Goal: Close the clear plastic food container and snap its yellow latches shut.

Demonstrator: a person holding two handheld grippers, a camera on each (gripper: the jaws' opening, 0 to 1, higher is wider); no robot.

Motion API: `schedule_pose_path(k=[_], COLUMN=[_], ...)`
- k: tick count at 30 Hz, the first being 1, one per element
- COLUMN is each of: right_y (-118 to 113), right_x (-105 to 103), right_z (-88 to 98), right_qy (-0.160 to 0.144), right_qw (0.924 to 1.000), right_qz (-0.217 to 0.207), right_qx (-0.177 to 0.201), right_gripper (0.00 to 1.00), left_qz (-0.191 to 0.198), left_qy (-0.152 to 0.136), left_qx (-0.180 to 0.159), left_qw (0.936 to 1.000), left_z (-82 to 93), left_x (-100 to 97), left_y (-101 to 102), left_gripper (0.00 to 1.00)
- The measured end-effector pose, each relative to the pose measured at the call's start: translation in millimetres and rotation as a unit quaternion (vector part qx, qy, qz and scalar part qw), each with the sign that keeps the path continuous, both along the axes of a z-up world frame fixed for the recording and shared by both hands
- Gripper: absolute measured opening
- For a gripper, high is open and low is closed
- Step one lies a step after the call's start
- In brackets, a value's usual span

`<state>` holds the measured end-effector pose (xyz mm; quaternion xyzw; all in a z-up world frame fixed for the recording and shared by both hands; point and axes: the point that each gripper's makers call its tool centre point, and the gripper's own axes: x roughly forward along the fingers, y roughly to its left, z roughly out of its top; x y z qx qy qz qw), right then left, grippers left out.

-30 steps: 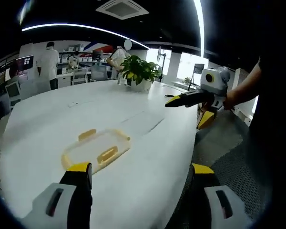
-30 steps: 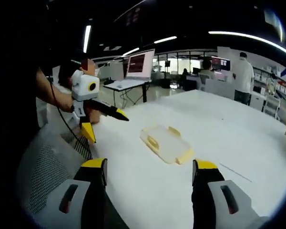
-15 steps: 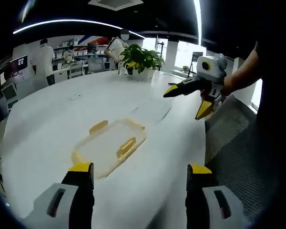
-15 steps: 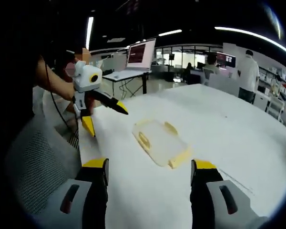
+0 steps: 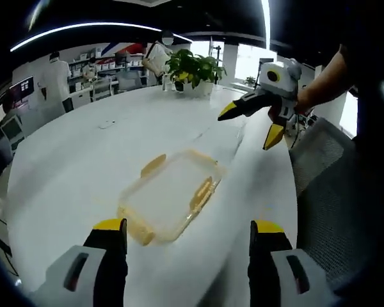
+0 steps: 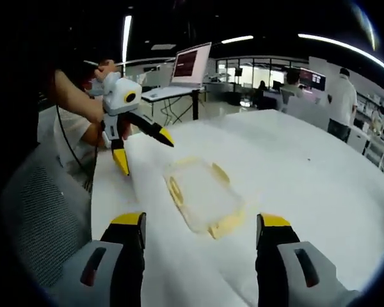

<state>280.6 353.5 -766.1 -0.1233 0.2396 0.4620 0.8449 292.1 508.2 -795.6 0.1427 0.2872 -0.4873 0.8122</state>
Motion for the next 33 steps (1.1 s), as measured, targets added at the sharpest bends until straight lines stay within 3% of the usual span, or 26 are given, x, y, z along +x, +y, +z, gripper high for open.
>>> schedule_pose_path(k=[5, 13, 16, 18, 23, 29, 33], right_y=[4, 4, 0, 1, 2, 2, 1], right_x=[4, 5, 5, 8, 15, 24, 27], right_z=[-0.9, -15.4, -24.7, -24.2, -25.5, -30.2, -39.6], right_qy=[-0.002, 0.023, 0.029, 0.028, 0.032, 0.039, 0.051], right_qw=[1.0, 0.9992, 0.9976, 0.9974, 0.9951, 0.9906, 0.9863], right_qz=[0.005, 0.025, 0.04, 0.043, 0.065, 0.089, 0.107], right_qx=[-0.001, -0.02, -0.049, -0.05, -0.066, -0.095, -0.115], right_gripper=[0.69, 0.65, 0.63, 0.63, 0.61, 0.53, 0.57], left_qz=[-0.01, -0.034, -0.052, -0.056, -0.099, -0.121, -0.134], left_qy=[0.0, -0.003, -0.004, -0.002, 0.003, 0.005, 0.007], left_qx=[0.017, 0.045, 0.059, 0.061, 0.093, 0.123, 0.135], left_qw=[0.9998, 0.9984, 0.9969, 0.9966, 0.9908, 0.985, 0.9817], left_z=[-6.2, -10.5, -14.3, -15.6, -24.0, -31.9, -36.7], left_x=[8.5, 21.7, 25.2, 27.9, 27.5, 37.7, 43.3], left_y=[3, 10, 10, 11, 16, 24, 25], left_gripper=[0.76, 0.73, 0.73, 0.73, 0.7, 0.68, 0.68])
